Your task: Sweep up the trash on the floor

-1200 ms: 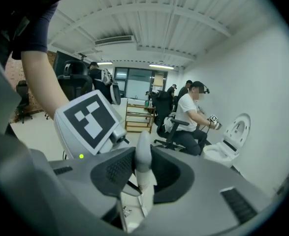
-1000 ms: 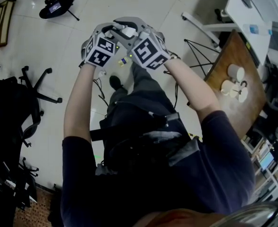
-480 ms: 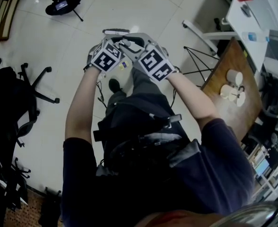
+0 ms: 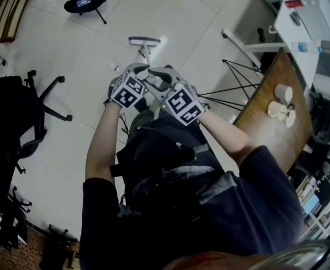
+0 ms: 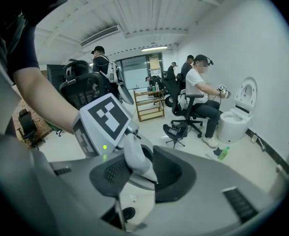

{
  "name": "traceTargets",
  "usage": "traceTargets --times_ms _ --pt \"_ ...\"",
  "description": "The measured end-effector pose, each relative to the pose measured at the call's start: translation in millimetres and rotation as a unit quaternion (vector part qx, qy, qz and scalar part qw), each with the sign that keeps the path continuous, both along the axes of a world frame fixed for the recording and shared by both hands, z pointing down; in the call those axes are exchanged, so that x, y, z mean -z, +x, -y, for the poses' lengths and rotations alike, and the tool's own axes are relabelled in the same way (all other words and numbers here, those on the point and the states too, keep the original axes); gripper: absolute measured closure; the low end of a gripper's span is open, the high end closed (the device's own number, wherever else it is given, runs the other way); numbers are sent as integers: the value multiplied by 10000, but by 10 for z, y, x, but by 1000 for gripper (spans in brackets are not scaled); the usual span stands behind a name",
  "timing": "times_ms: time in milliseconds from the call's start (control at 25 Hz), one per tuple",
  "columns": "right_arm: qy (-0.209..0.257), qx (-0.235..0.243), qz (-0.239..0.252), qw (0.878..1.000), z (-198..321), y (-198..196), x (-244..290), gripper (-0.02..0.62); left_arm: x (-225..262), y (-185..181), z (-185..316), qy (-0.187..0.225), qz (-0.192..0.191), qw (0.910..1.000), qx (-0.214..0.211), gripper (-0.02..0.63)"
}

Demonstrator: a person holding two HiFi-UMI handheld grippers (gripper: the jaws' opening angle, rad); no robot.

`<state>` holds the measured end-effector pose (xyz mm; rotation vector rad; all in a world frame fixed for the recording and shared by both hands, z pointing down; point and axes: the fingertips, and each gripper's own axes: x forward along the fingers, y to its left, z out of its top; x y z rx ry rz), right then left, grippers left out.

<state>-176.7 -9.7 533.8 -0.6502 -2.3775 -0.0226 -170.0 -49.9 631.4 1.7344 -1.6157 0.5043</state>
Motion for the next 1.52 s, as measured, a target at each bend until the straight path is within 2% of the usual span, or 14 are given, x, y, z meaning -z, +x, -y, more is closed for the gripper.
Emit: traceTargets --times_ms 160,440,720,840,920,1080,1160,1240,1280,1400,1520 --pt "-11 -125 -65 9999 -228 127 -5 457 -14 155 -249 66 -271 9995 158 483" --pt "-79 -430 -131 9990 -443 337 3 456 11 367 -488 103 -398 9990 196 483" --pt "-561 -649 -99 9963 -448 488 60 446 50 516 -533 42 -515 9978 408 483" --pt "-695 -677 -33 9953 -424 469 93 446 74 486 -527 67 -568 9960 686 483" --pt "-801 -706 -6 9943 -416 478 110 445 77 494 -540 18 -540 9950 835 485" --pt "-841 -648 7 9943 -433 559 115 445 43 576 -635 -340 -382 9955 801 518" --pt "-843 -582 -32 9947 -465 627 100 443 35 524 -723 -386 -525 9908 1184 586" --pt "-836 -479 -77 9953 -542 736 72 437 148 408 -720 -51 -848 9818 1698 589" --pt "-828 -462 -60 9955 -594 778 60 436 225 382 -697 9 -873 9819 1683 591" --pt "-806 -567 37 9951 -704 754 35 436 280 315 -790 -568 -176 9926 1062 595" --pt "-762 -610 47 9952 -733 669 44 437 188 293 -1051 -704 100 9939 846 600"
